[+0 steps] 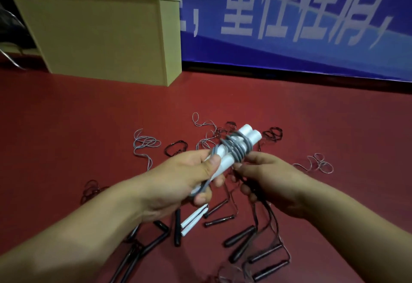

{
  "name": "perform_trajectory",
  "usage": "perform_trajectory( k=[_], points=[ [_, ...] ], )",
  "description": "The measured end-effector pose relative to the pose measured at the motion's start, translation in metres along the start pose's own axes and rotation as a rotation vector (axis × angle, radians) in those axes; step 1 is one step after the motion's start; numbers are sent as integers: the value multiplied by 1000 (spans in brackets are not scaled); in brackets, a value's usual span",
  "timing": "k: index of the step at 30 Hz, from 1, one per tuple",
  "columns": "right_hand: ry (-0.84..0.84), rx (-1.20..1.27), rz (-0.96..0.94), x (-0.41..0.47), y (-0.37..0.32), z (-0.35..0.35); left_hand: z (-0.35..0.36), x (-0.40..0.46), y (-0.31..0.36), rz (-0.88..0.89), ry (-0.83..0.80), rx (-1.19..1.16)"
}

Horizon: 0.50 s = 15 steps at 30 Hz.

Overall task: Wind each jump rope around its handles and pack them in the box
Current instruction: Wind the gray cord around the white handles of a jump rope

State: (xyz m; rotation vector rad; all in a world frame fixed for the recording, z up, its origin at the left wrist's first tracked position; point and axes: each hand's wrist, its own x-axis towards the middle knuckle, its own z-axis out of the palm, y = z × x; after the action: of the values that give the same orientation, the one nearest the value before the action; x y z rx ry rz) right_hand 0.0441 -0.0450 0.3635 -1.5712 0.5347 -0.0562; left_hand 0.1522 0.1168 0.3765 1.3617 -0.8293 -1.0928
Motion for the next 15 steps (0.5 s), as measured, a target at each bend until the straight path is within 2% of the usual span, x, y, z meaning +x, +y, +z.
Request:
perform_trajectory(
  k=[2,4,8,15],
  points=[
    [5,-38,5,0,0,0,-3,0,2,12,15,-104],
    [11,-47,3,1,3,1,-7,2,0,11,79,-106],
    [-5,-188,-38,0,9,3,-13,10,-15,-18,248,87],
    [-59,-400,-69,-4,8,6,-14,17,-25,1,461,281]
  ],
)
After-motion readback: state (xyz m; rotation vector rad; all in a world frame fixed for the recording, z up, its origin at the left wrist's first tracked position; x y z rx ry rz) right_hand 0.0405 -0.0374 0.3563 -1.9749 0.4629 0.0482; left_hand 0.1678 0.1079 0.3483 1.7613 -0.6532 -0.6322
